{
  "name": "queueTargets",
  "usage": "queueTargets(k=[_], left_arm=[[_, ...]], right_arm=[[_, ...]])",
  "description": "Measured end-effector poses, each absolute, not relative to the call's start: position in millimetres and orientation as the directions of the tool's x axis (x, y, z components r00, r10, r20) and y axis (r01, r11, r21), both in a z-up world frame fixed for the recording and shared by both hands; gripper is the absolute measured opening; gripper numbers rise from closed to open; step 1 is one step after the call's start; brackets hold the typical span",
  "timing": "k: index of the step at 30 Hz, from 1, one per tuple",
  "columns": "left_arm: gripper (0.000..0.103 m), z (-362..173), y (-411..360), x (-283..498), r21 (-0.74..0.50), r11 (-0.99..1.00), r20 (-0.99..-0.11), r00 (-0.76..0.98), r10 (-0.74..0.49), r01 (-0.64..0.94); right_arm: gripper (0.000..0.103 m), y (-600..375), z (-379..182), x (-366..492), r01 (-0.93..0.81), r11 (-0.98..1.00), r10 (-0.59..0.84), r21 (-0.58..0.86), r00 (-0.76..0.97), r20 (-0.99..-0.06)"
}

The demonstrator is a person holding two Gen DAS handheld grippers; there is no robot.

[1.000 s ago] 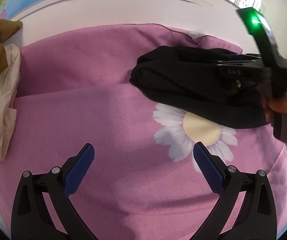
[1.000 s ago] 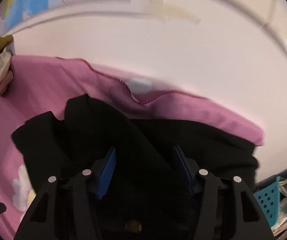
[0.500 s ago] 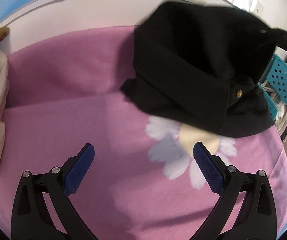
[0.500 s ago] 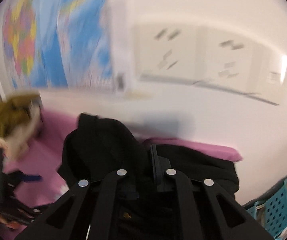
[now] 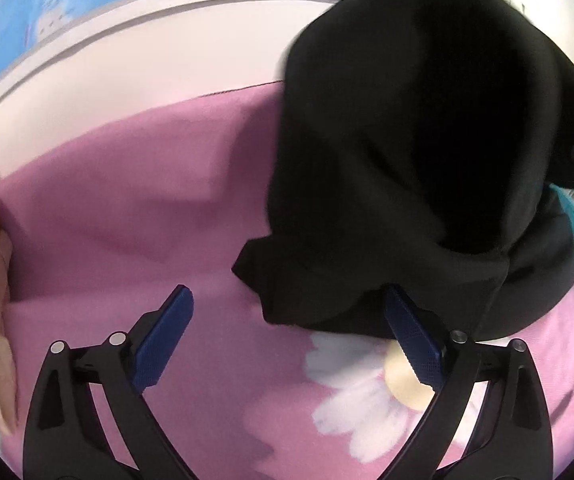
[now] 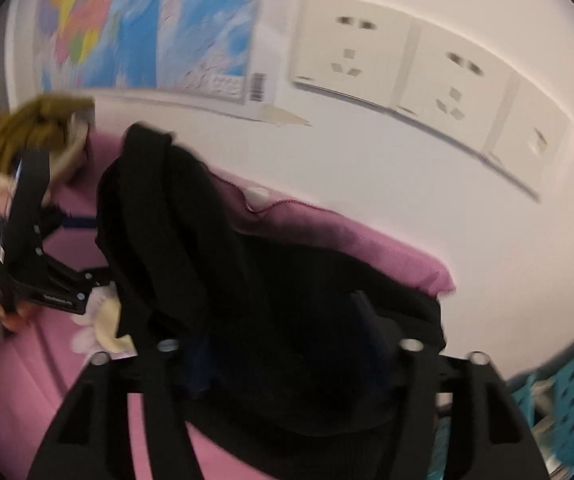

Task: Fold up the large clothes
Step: 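Raise the black jacket high with the right gripper while the left gripper grasps it too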

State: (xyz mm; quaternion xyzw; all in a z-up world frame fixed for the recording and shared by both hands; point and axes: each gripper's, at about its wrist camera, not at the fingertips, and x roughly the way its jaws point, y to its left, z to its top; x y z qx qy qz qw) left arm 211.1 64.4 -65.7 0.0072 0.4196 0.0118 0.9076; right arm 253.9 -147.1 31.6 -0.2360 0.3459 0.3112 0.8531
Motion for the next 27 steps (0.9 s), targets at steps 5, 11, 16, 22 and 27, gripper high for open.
queueTargets(k=[5, 11, 16, 22, 27], left_arm=[[0.095, -66, 63, 219, 0.035, 0.999, -0.759, 0.651, 0.027, -0.001], [0.095, -68, 69, 225, 0.006, 1.000, -0.767, 0.642, 0.004, 0.002], [0.096, -69, 92, 224, -0.053, 0.999, -0.783, 0.621, -0.045, 0.005], [0.098, -60, 97, 213, -0.115, 0.992, -0.765, 0.632, -0.124, 0.055], [0.098, -52, 80, 207, -0.120, 0.983, -0.736, 0.652, -0.183, 0.141]], right_arm=[[0.086, -100, 20, 283, -0.757, 0.617, 0.362, -0.215, 0.515, -0.777], [0.004, -61, -11, 333, -0.775, 0.629, 0.342, -0.059, 0.344, -0.875], [0.003, -84, 17, 314, -0.741, 0.662, 0.382, -0.111, 0.461, -0.801], [0.003, -163, 109, 272, -0.606, 0.793, 0.475, -0.057, 0.675, -0.565], [0.003, -222, 133, 266, -0.533, 0.844, 0.485, 0.059, 0.712, -0.507]])
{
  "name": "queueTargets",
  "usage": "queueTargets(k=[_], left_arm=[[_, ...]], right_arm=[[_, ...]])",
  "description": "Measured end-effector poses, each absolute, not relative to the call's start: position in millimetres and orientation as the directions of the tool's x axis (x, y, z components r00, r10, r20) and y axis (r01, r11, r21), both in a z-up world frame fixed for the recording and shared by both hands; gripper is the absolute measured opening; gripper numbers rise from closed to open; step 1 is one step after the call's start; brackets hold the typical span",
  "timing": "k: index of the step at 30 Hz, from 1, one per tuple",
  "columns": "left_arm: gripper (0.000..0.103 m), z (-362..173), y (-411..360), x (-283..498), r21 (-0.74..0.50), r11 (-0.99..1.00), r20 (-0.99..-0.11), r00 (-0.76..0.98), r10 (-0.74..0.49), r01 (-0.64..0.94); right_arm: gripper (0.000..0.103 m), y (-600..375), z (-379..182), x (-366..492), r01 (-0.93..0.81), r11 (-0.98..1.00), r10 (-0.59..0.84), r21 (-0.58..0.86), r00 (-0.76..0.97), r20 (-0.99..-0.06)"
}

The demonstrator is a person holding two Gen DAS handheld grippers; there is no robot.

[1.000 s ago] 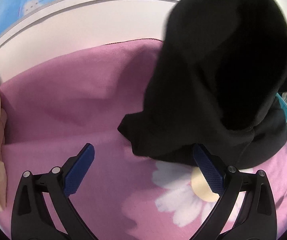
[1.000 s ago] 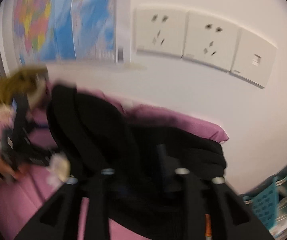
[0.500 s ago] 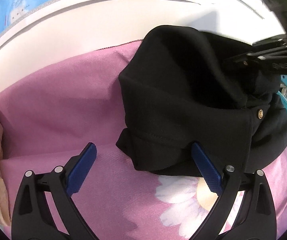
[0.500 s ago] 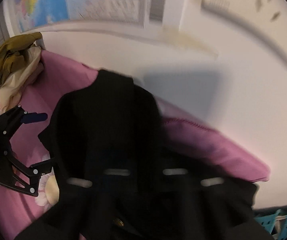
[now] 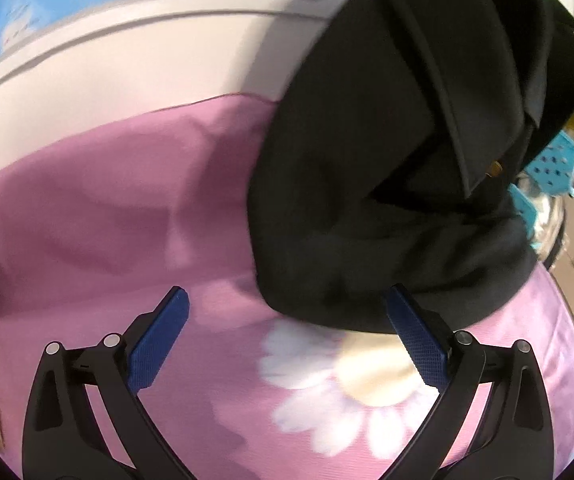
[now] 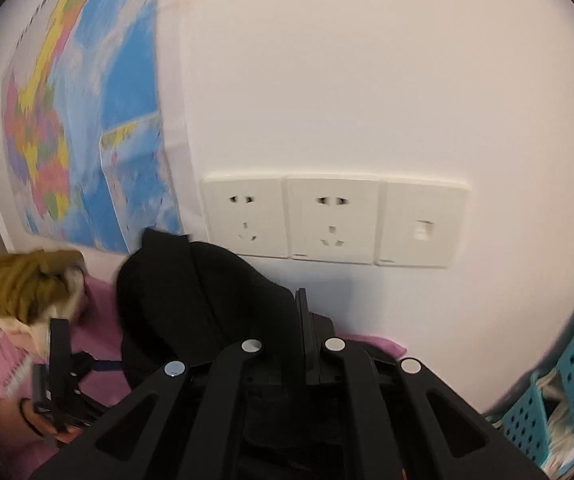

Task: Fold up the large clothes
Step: 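Raise the black jacket high with the right gripper while the left gripper grasps it too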

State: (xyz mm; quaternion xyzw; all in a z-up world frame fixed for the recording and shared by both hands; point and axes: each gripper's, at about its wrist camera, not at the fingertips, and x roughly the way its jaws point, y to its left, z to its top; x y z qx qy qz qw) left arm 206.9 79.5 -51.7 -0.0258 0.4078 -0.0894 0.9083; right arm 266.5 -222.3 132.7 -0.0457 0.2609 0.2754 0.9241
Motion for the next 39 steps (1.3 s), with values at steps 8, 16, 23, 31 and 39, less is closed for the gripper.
queueTargets(k=[8, 16, 23, 31, 39], left_arm=[[0.098, -40, 87, 230, -0.103, 0.994, -0.687, 0.719, -0.105, 0.047], [0.007, -55, 75, 270, -0.244, 0.950, -0.763, 0.567, -0.311, 0.193], [0.006, 29, 42, 280, -0.177, 0.952, -0.634, 0.711, -0.305, 0.250], [0.005, 158, -9, 255, -0.114, 0.925, -0.454, 0.809, -0.374, 0.364], [0.005, 232, -1, 178, -0.106, 0.896, -0.354, 0.825, -0.440, 0.432]], right_arm=[[0.003, -253, 135, 256, -0.514, 0.851, 0.501, 0.112, 0.730, -0.465], [0.003, -254, 133, 263, -0.511, 0.846, 0.519, 0.150, 0.726, -0.452], [0.003, -302, 164, 268, -0.374, 0.905, 0.425, 0.204, 0.811, -0.402], [0.003, -342, 263, 209, -0.283, 0.949, 0.310, 0.137, 0.918, -0.249], [0.003, -351, 359, 99, -0.276, 0.961, 0.277, 0.025, 0.958, -0.077]])
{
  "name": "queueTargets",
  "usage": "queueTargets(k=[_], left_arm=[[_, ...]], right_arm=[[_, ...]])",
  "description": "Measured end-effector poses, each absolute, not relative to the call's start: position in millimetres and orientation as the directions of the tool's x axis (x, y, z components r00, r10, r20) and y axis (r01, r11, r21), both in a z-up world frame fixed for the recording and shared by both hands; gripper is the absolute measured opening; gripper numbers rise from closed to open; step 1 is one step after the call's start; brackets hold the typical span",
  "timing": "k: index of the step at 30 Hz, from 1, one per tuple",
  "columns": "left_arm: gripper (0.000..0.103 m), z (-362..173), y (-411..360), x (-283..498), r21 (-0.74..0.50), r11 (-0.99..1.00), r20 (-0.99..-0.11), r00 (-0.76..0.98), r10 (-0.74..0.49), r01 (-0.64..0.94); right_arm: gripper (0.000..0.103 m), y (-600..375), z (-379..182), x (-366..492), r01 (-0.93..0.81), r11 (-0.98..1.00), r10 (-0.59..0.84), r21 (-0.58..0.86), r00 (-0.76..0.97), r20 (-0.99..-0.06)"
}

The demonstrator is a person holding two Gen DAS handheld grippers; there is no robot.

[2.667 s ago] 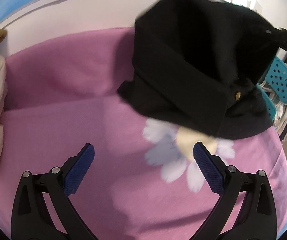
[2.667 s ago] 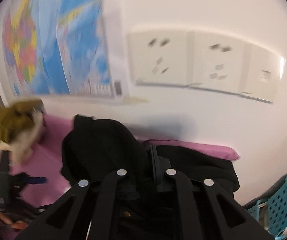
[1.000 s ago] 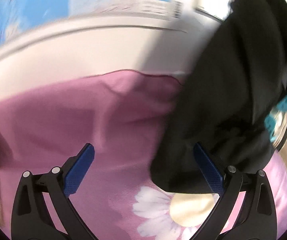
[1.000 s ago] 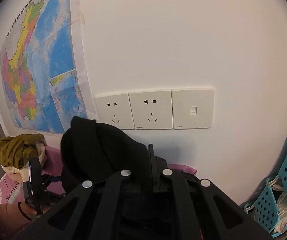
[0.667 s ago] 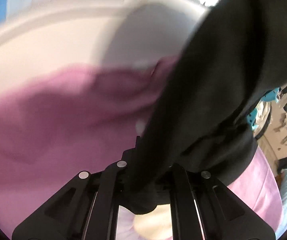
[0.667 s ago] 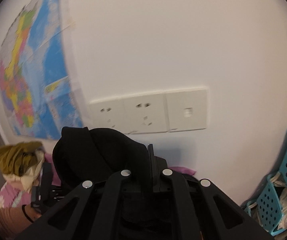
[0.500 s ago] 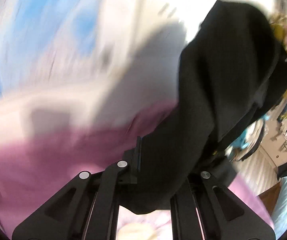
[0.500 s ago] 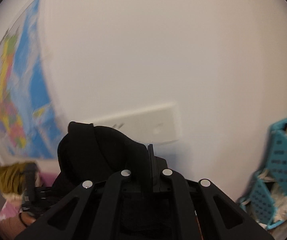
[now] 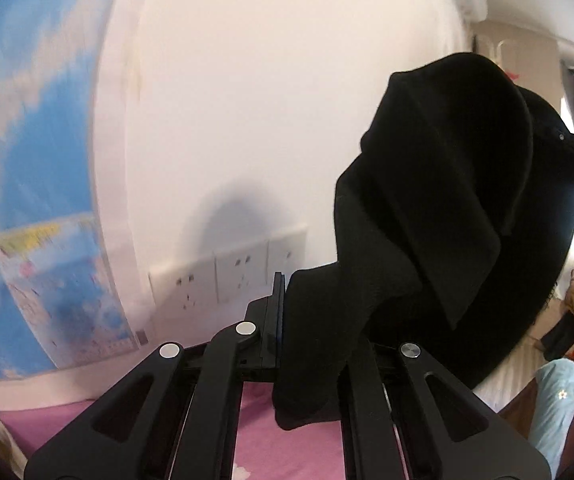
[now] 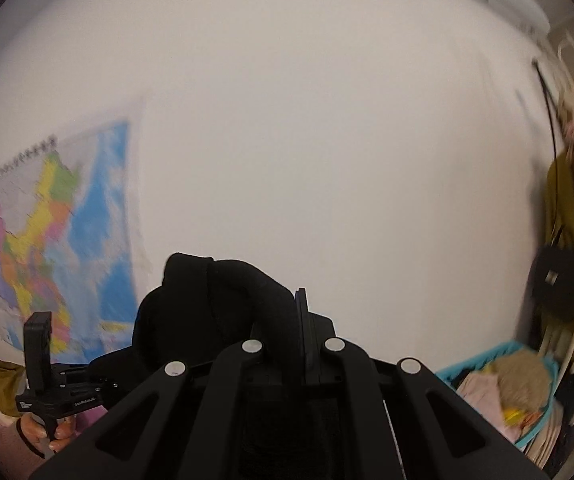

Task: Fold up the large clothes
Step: 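Raise the black jacket high with the right gripper while the left gripper grasps it too, then lower the jacket with both grippers and spread it flat on the bed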

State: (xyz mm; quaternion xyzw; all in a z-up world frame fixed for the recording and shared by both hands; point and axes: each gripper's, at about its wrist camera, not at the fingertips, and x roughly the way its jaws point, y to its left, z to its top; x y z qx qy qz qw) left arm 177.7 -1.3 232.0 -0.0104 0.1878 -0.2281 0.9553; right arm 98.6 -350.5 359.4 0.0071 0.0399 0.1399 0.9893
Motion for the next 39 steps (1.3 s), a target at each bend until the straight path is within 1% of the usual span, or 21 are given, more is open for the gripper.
queueTargets(k=[4, 5, 7, 10, 13, 15, 19, 23, 24, 25, 29, 32, 35, 37, 39], left_arm=[[0.005, 274, -29, 134, -0.079, 0.875, -0.260, 0.838, -0.480, 0.477], [0.005, 284, -30, 120, -0.064, 0.870, -0.237, 0.839, -0.489, 0.489], [0.005, 309, -42, 93, -0.023, 0.860, -0.177, 0.845, -0.505, 0.509], [0.005, 338, -49, 53, -0.004, 0.846, -0.122, 0.840, -0.529, 0.533], [0.005, 353, -40, 13, 0.010, 0.859, -0.084, 0.857, -0.509, 0.512], [0.005, 360, -23, -10, 0.025, 0.873, -0.063, 0.872, -0.485, 0.487], [0.005, 356, 14, -84, 0.048, 0.902, -0.029, 0.903, -0.428, 0.429], [0.005, 335, 53, -135, 0.082, 0.929, -0.042, 0.932, -0.359, 0.362], [0.005, 330, 61, -135, 0.090, 0.934, -0.052, 0.938, -0.342, 0.345], [0.005, 321, 66, -151, 0.117, 0.943, -0.071, 0.950, -0.304, 0.310], [0.005, 302, 81, -189, 0.162, 0.954, -0.130, 0.964, -0.232, 0.252], [0.005, 303, 88, -221, 0.161, 0.957, -0.143, 0.965, -0.219, 0.241], [0.005, 310, 89, -258, 0.193, 0.960, -0.098, 0.978, -0.184, 0.200], [0.005, 316, 90, -271, 0.188, 0.964, -0.082, 0.981, -0.173, 0.186], [0.005, 323, 95, -272, 0.164, 0.973, -0.083, 0.985, -0.148, 0.160]], right_arm=[[0.003, -354, 396, 36, -0.286, 0.958, 0.285, 0.011, 0.958, 0.030], [0.003, -356, 410, 13, -0.287, 0.958, 0.285, 0.009, 0.955, 0.076], [0.003, -359, 433, -20, -0.297, 0.955, 0.293, 0.005, 0.946, 0.139], [0.003, -358, 458, -63, -0.321, 0.947, 0.314, 0.001, 0.929, 0.197], [0.003, -354, 470, -92, -0.359, 0.933, 0.351, 0.000, 0.914, 0.204], [0.003, -351, 467, -104, -0.387, 0.922, 0.379, 0.000, 0.903, 0.201], [0.003, -341, 450, -127, -0.472, 0.882, 0.464, 0.003, 0.869, 0.172], [0.003, -326, 408, -138, -0.587, 0.809, 0.580, 0.031, 0.807, 0.114], [0.003, -322, 396, -140, -0.624, 0.780, 0.617, 0.048, 0.780, 0.104], [0.003, -319, 387, -142, -0.646, 0.760, 0.640, 0.065, 0.762, 0.100], [0.003, -299, 353, -158, -0.732, 0.677, 0.727, 0.076, 0.682, 0.078], [0.003, -289, 348, -170, -0.770, 0.633, 0.766, 0.083, 0.638, 0.076], [0.003, -283, 357, -188, -0.807, 0.588, 0.800, 0.050, 0.590, 0.106], [0.003, -278, 364, -197, -0.820, 0.573, 0.811, 0.013, 0.569, 0.134], [0.003, -273, 369, -187, -0.828, 0.560, 0.820, 0.021, 0.558, 0.129]])
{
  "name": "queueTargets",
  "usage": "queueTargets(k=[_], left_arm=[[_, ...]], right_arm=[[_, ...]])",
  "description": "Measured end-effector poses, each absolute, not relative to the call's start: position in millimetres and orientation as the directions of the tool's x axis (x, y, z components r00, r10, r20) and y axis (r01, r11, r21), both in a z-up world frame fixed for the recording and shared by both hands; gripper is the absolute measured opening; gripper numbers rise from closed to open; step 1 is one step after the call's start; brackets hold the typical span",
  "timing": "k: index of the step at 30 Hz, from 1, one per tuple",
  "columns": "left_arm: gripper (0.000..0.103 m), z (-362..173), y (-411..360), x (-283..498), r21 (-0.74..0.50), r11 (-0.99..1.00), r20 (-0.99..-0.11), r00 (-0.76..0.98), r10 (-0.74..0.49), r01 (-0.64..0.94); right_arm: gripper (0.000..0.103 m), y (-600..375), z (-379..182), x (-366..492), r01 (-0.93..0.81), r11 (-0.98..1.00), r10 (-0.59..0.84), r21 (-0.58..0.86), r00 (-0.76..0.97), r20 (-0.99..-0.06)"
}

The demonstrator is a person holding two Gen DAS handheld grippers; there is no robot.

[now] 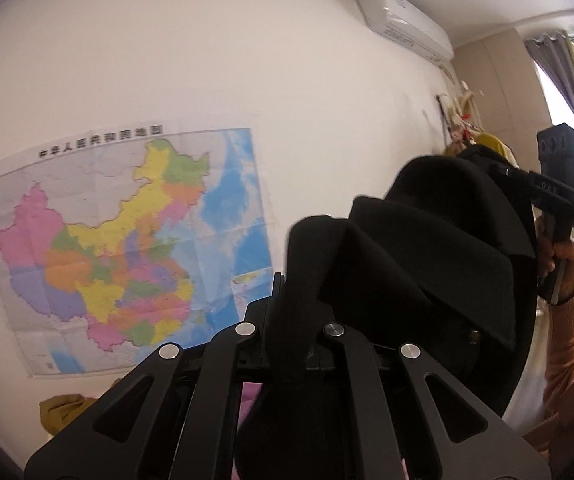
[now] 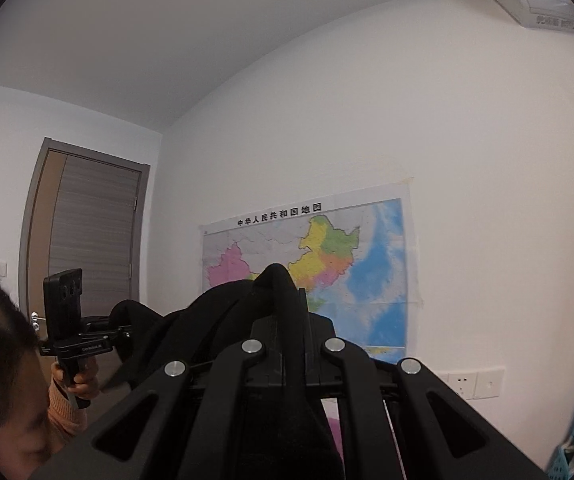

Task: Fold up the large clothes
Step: 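Lower the jacket with both grippers and spread it flat on the bed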

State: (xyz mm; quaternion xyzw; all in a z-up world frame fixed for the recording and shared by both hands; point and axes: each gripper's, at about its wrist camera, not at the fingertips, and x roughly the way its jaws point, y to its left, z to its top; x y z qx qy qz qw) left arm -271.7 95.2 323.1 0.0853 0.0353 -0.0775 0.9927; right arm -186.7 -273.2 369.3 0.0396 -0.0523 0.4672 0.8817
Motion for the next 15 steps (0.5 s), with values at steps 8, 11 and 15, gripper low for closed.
queueTargets(k=[8, 11, 15], left_arm=[[0.005, 287, 151, -142, -0.038, 0.998, -0.354, 0.933, -0.061, 0.051], [0.005, 226, 178, -64, -0.069, 0.997, -0.516, 0.856, -0.001, -0.040], [0.005, 137, 203, 20, -0.085, 0.991, -0.665, 0.746, 0.020, -0.102]], right_arm=[[0.003, -207, 307, -17, -0.759, 0.605, 0.796, 0.240, 0.588, -0.144], [0.003, -164, 230, 66, -0.675, 0.675, 0.735, 0.299, 0.581, -0.349], [0.004, -125, 134, 143, -0.574, 0.738, 0.663, 0.355, 0.520, -0.538]])
